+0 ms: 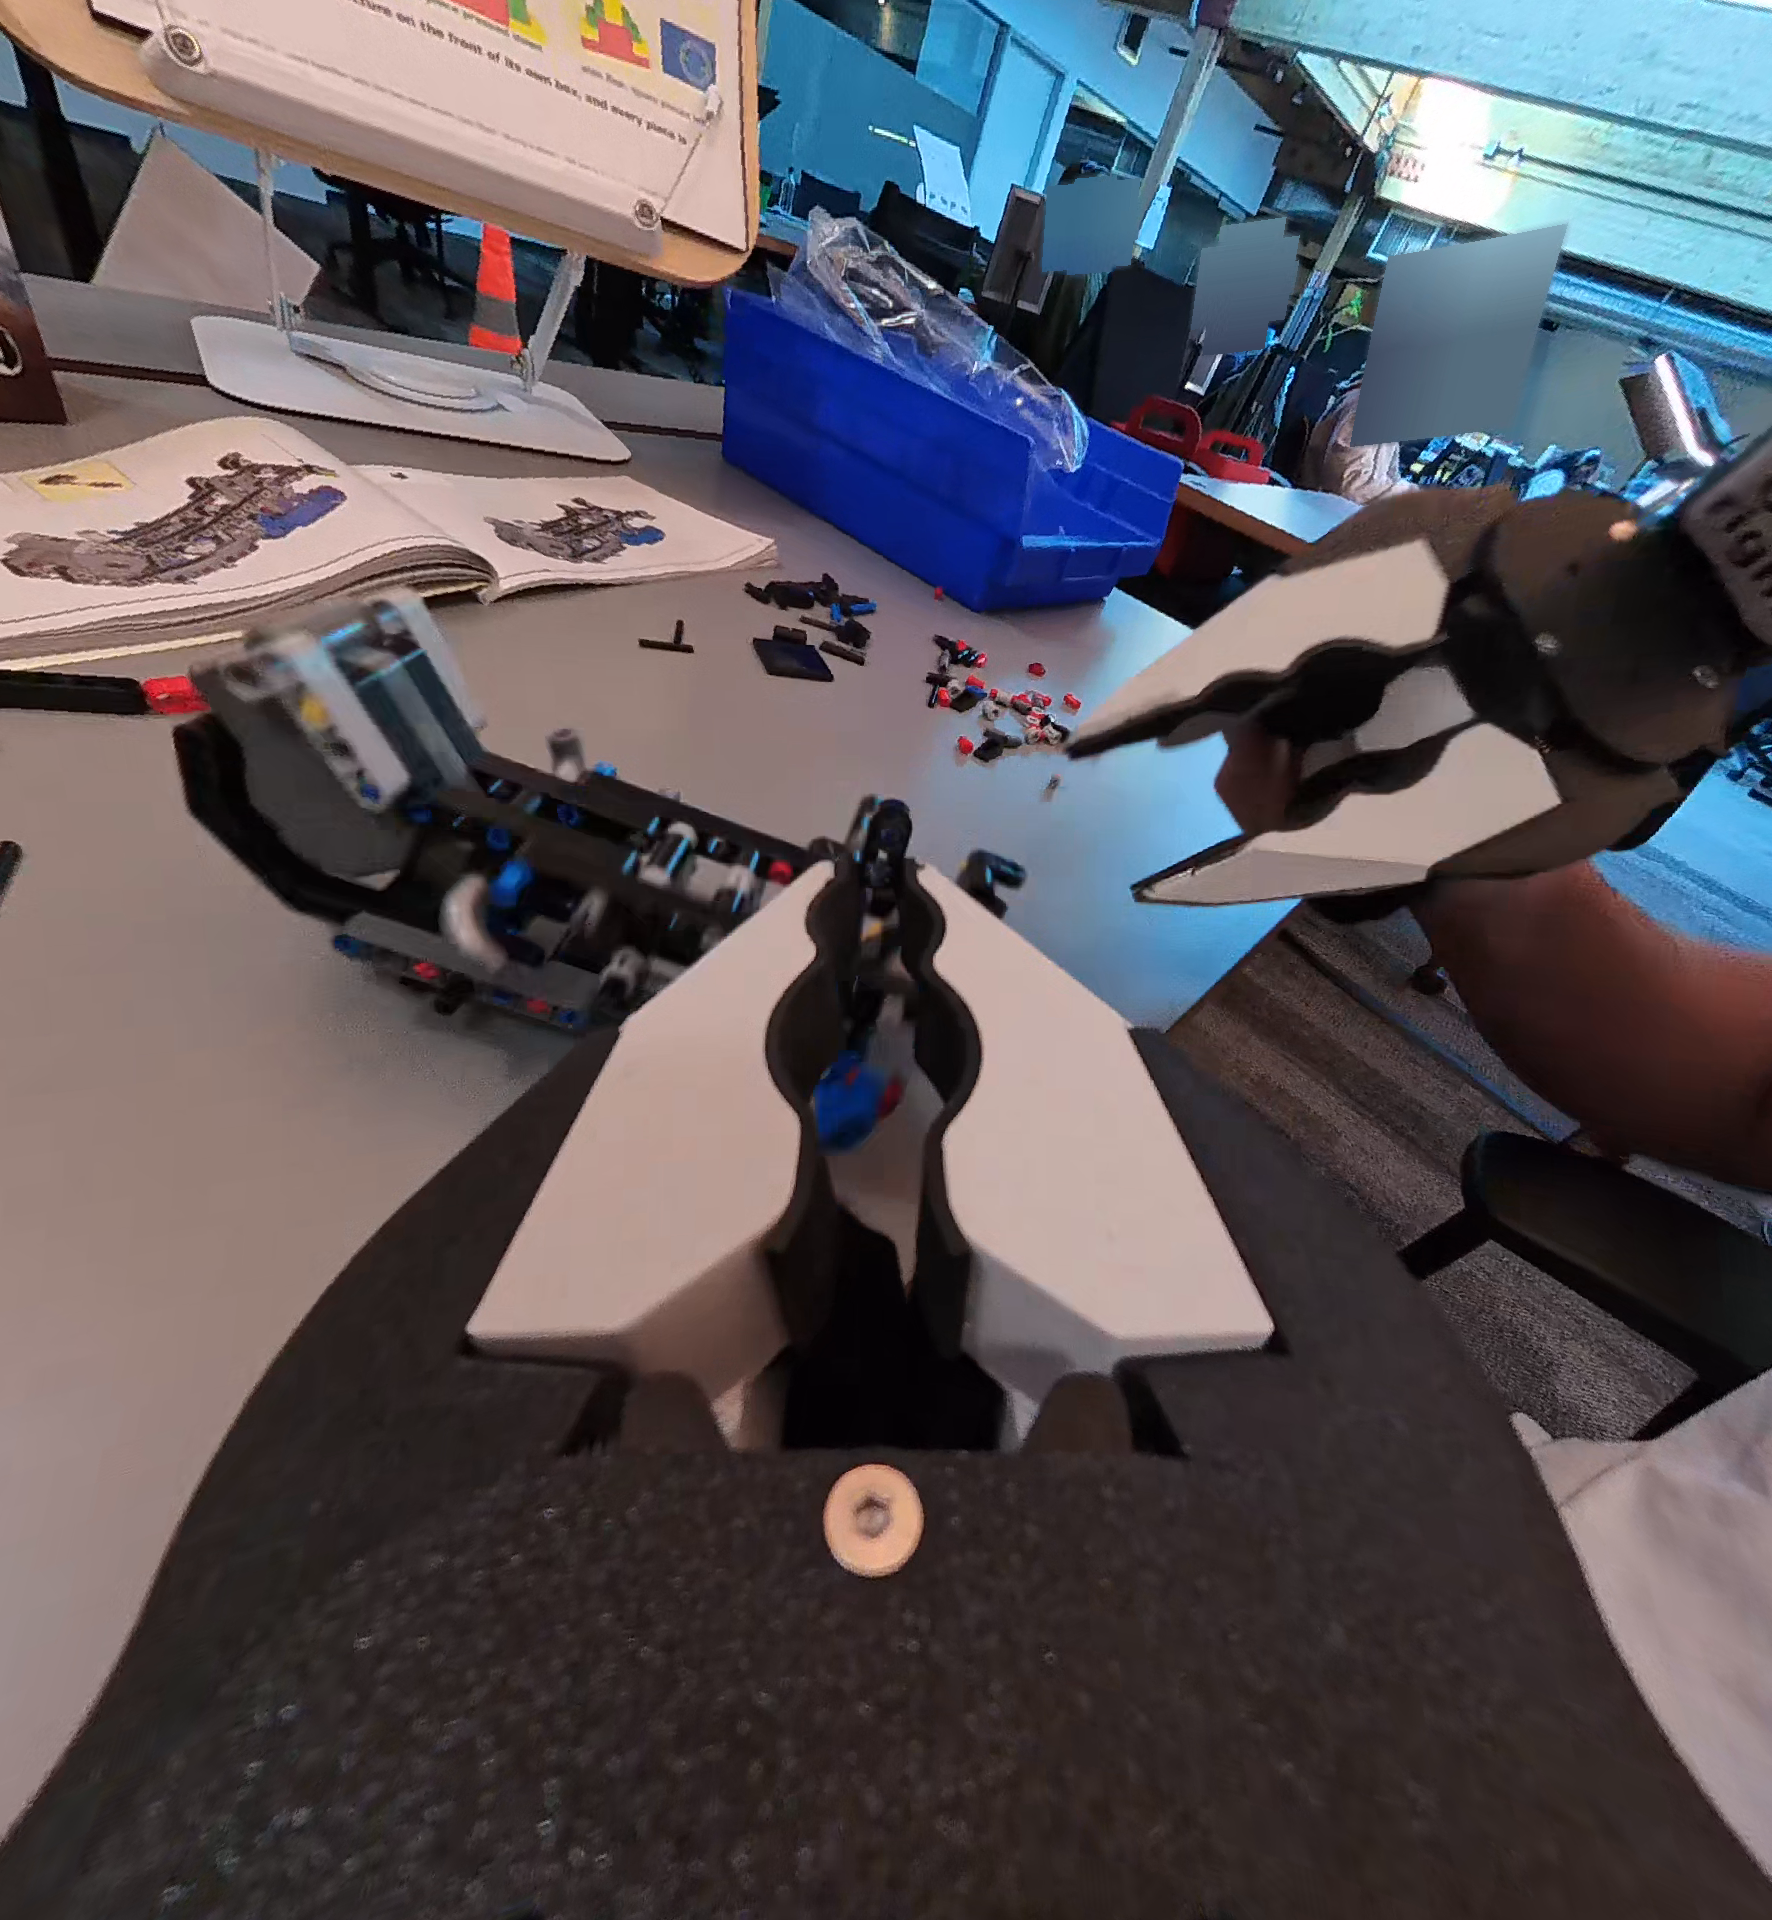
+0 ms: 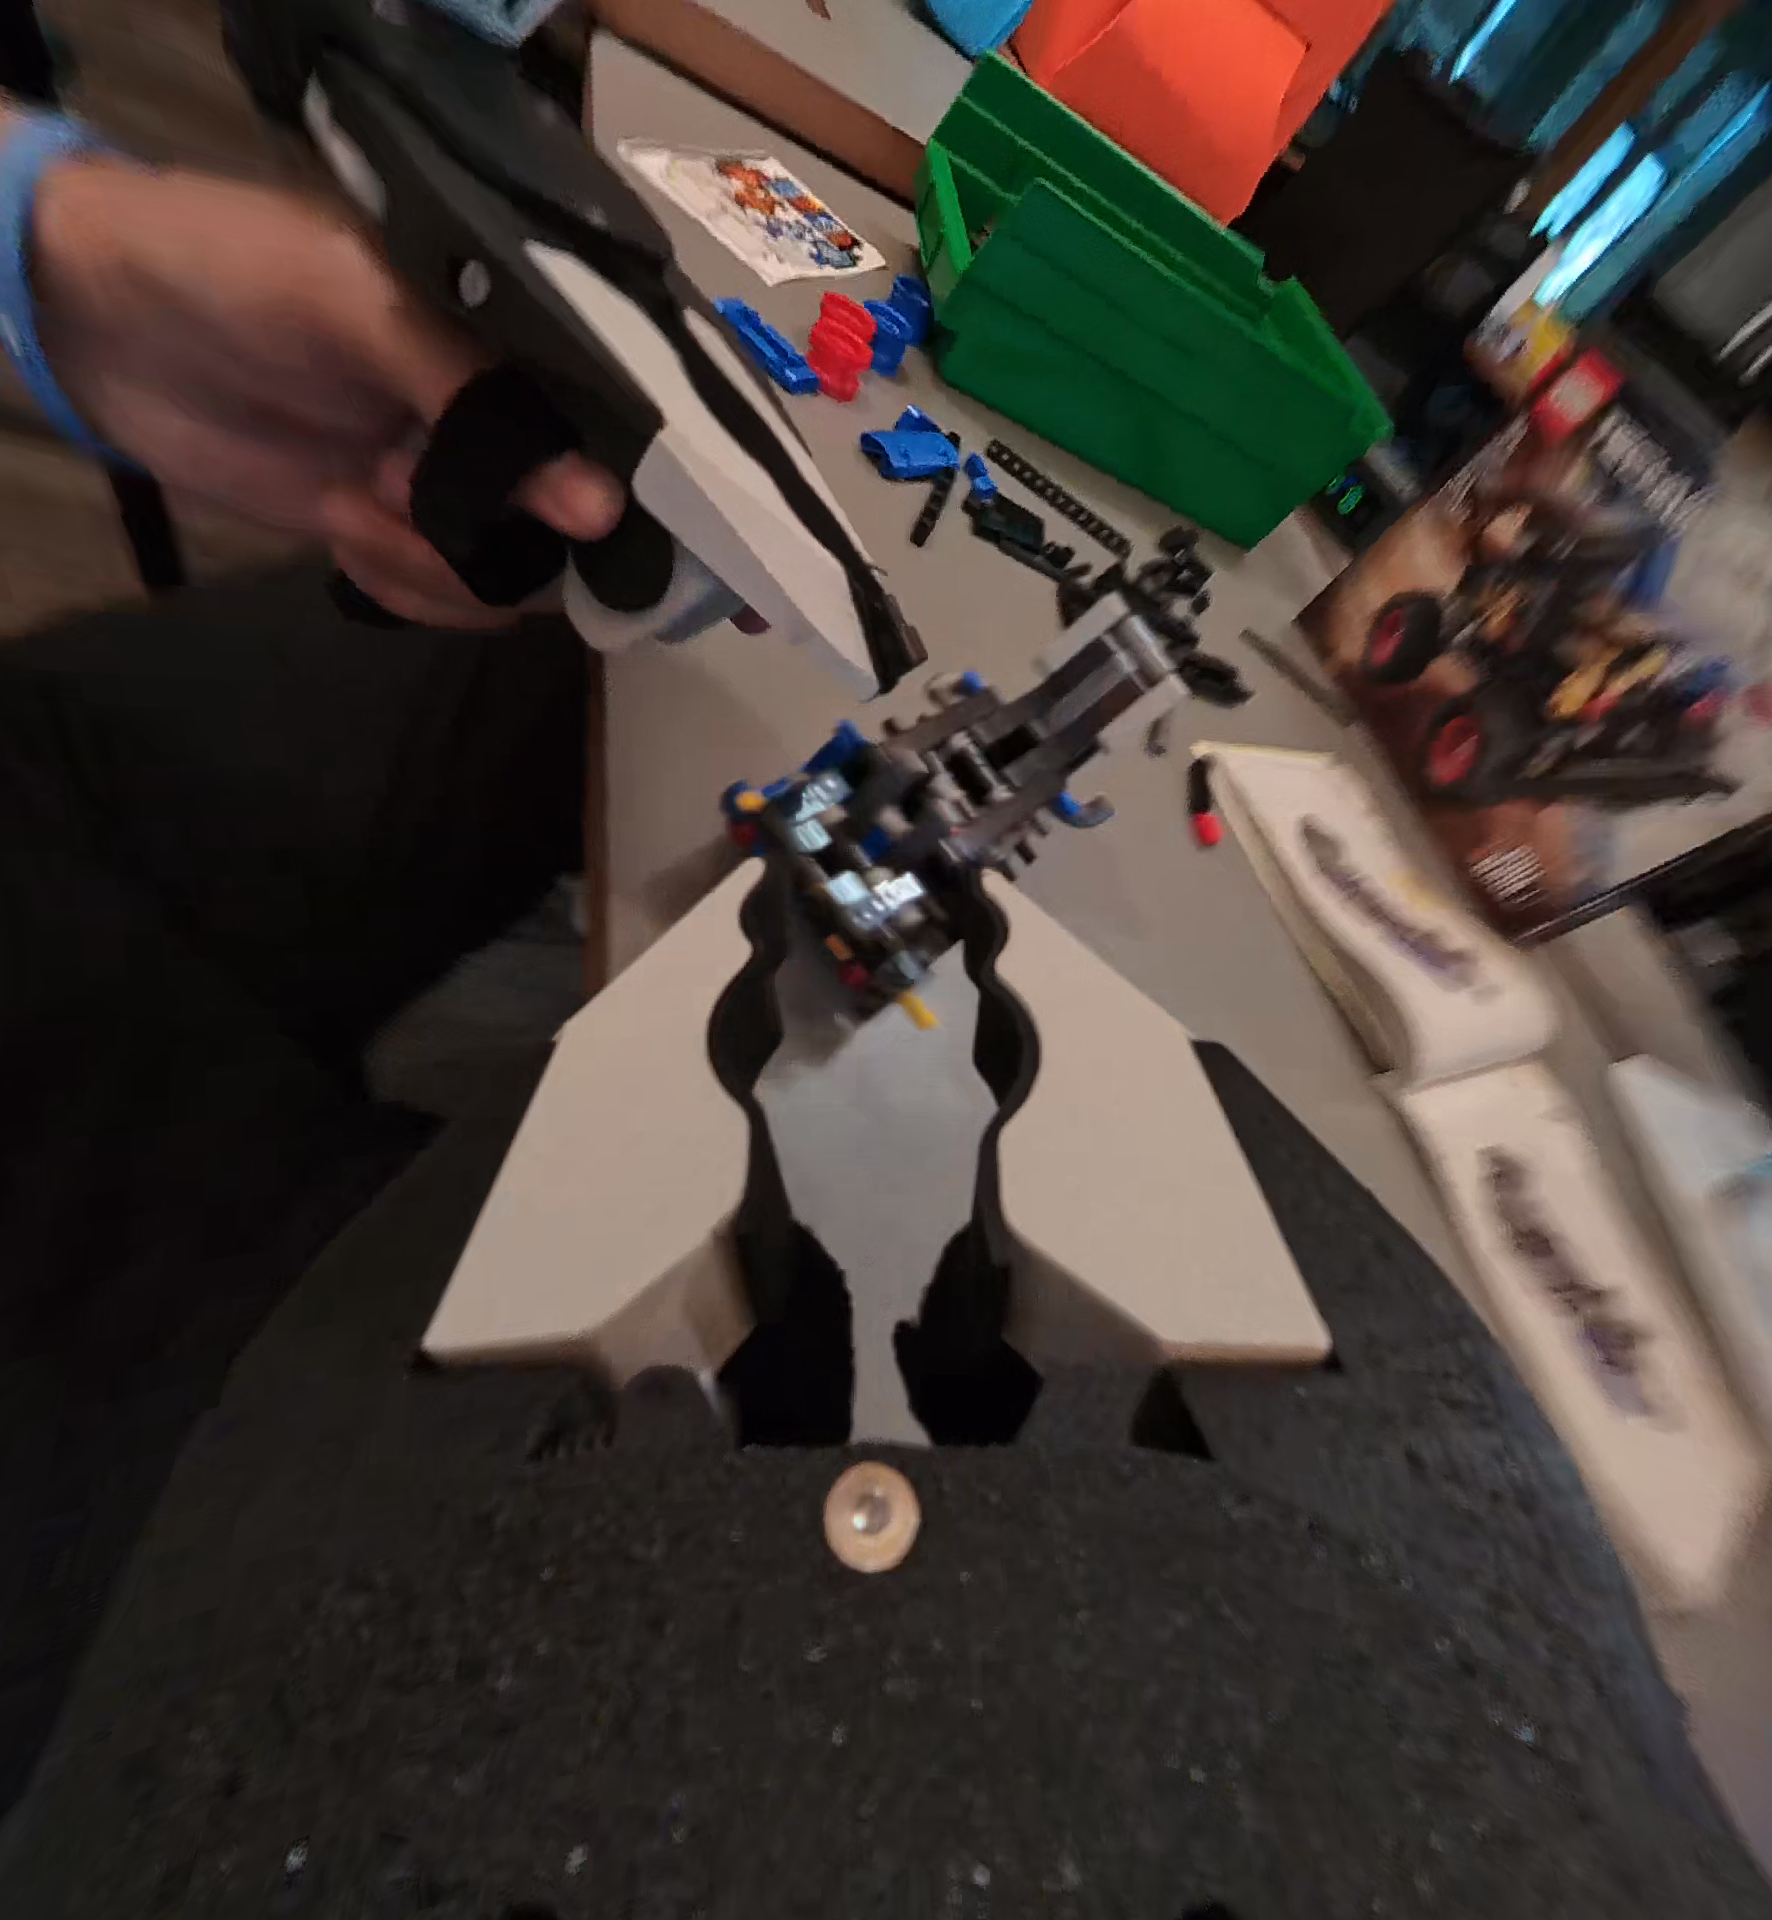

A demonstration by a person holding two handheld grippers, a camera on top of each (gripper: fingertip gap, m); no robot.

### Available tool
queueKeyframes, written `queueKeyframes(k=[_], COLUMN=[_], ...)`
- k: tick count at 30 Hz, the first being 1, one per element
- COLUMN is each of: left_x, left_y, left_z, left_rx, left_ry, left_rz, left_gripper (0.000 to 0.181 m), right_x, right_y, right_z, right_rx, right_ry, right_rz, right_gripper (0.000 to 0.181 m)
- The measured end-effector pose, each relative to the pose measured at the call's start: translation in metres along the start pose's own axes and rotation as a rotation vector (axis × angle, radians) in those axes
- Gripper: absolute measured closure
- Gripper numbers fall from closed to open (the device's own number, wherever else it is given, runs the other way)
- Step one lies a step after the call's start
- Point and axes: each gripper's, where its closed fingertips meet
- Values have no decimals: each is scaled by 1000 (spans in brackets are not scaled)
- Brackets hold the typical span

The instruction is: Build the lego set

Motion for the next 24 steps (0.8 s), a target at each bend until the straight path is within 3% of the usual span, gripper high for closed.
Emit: queueKeyframes(k=[3, 6, 10, 14, 17, 24], left_x=[-3, 2, 14, 19, 16, 15], left_y=[7, 10, 20, 24, 30, 24], left_z=[-4, 0, 9, 21, 21, 21], left_rx=[-3, 2, -3, 118, 101, 188], left_ry=[-5, 9, 35, 61, 38, 109], left_rz=[-22, -13, -32, 26, 39, 122], left_gripper=[177, 177, 177, 176, 176, 177], right_x=[-12, -28, -32, -45, -51, -52], right_y=[8, 23, 16, 19, 18, 3], right_z=[1, -12, -21, -20, -22, -20], right_rx=[314, 332, 428, 608, 716, 672], right_ry=[64, 0, 11, 79, 132, 204], right_rz=[-36, -75, -11, -38, -24, 66], right_gripper=[148, 147, 154, 161, 166, 172])
Point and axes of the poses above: each gripper's, where its closed fingertips meet, x back along the fingers, y out of its underside, z = x × y across the jaws, and after that the axes turned 11 degrees about -x, right-handed
